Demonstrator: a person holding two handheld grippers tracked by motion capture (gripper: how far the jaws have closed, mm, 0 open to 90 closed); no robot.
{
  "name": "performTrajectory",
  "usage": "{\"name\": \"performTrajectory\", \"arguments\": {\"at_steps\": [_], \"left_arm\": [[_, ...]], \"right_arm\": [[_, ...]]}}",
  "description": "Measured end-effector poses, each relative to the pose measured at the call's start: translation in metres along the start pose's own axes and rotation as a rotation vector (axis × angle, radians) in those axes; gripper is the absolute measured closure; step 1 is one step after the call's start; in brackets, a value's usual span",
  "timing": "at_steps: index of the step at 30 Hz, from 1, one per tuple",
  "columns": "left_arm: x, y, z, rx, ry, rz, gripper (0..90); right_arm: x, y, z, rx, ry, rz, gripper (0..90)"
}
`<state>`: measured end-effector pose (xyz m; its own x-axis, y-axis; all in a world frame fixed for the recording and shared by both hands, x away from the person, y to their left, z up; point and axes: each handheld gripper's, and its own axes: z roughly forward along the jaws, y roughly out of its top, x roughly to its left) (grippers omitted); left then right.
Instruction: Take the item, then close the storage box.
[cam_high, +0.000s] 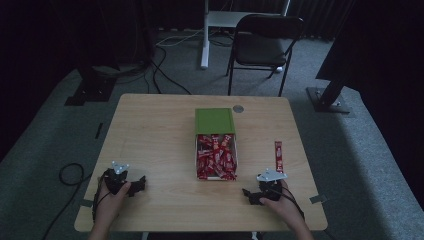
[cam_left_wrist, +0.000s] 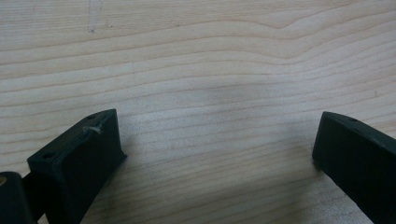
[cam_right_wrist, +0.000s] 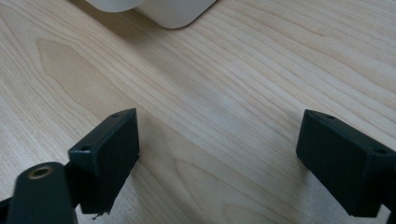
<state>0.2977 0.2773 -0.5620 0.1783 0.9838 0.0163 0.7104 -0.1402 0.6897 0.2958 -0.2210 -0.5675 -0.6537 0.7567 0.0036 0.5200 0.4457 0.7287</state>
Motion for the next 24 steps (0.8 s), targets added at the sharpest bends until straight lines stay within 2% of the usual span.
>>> {"name": "performTrajectory", "arguments": {"at_steps": [7, 15, 20, 24], "left_arm": [[-0.0004, -0.0003, -0.0004, 0.002, -0.006, 0.008, 1.9], [-0.0030, -0.0027, -0.0026, 0.000, -0.062, 0.070, 1.9], [-0.0046, -0.0016, -0.0016, 0.001, -0.064, 0.067, 1.9], [-0.0064, -0.0013, -0.0013, 0.000, -0.084, 0.090, 1.9]], "right_arm": [[0.0000, 0.0001, 0.0002, 0.001, 0.000, 0.001, 12.1], [0.0000, 0.0001, 0.0003, 0.001, 0.001, 0.001, 11.9], [0.0000, 0.0003, 0.0004, 0.002, 0.001, 0.001, 11.9], [-0.0003, 0.0005, 0.0003, 0.000, 0.001, 0.004, 12.4]]}}
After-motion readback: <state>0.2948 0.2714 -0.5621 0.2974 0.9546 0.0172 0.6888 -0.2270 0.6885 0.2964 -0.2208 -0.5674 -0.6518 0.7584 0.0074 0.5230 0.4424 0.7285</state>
